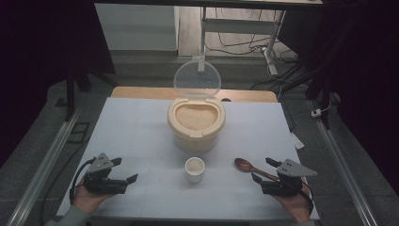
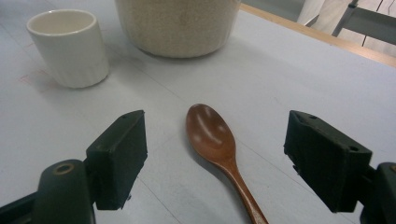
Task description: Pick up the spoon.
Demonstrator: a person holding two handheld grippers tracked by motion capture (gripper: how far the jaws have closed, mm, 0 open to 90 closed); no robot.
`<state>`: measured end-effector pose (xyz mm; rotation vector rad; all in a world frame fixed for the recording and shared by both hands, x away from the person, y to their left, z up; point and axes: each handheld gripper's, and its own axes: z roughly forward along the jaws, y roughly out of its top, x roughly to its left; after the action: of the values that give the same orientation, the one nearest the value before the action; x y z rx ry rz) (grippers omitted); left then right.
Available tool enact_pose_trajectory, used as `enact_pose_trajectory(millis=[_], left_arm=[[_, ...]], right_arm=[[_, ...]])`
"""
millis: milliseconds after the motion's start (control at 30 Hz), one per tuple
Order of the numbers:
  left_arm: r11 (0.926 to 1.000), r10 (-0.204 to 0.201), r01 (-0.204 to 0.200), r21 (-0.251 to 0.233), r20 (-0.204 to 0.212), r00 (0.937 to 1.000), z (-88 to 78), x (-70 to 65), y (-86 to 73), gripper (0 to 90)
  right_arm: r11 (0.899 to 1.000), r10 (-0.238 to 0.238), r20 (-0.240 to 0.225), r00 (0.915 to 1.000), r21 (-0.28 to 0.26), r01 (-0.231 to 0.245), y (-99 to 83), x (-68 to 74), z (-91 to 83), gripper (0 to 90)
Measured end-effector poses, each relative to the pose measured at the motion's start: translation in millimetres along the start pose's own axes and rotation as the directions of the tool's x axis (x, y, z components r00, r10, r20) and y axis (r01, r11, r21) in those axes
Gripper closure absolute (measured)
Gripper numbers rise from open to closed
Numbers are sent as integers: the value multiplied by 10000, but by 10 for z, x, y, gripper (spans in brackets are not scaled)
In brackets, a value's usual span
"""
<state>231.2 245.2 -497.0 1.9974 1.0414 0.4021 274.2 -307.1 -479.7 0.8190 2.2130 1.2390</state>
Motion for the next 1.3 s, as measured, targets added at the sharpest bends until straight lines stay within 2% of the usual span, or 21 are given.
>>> enact_pose_trajectory(millis=[167,267,500,633,767,967,1067,1100,1133,1200,1233,1267,1300], left_arm=[[10000,2,-2,39,19,10000,9,0,8,119],[10000,7,-8,76,20,10000,15,-1,6,119],[9999,-53,51,133,87,9999,21,18,3,119],[9997,5,-9,253,157,9999,43,10,2,117],[9992,10,-18,390,211,9998,70,9,-6,115],[9988,1,-13,480,257,9997,89,5,-5,115],[9985,10,-25,547,280,9996,97,6,-14,115],[9985,10,-25,547,280,9996,97,6,-14,115],[9984,8,-24,566,281,9996,99,9,-17,115],[9984,-11,-6,569,300,9996,100,17,-20,115],[9984,-11,-6,569,300,9996,100,17,-20,115],[9983,-9,-10,580,313,9995,101,21,-24,115],[9983,-9,-10,580,313,9995,101,21,-24,115]], right_arm=[[10000,-47,-66,10000,-27,47,1,10,-23,241],[9999,-31,-51,10000,140,32,9,9,-33,247],[9976,-144,-221,9997,675,158,125,-12,-48,265],[9918,-271,-349,9990,1236,313,223,-65,-68,275],[9887,-236,-458,9987,1466,301,267,-99,-93,278],[9735,-496,-672,9965,2196,633,327,-144,-110,280],[9590,-589,-787,9952,2722,783,367,-158,-94,280],[9590,-589,-787,9952,2722,783,367,-158,-94,280],[9441,-754,-869,9934,3144,992,407,-164,-83,280],[9301,-941,-970,9908,3464,1222,450,-183,-68,282],[9301,-941,-970,9908,3464,1222,450,-183,-68,282],[9137,-1079,-1005,9891,3821,1385,494,-202,-49,285],[9069,-1164,-1029,9879,3946,1480,512,-215,-36,289]])
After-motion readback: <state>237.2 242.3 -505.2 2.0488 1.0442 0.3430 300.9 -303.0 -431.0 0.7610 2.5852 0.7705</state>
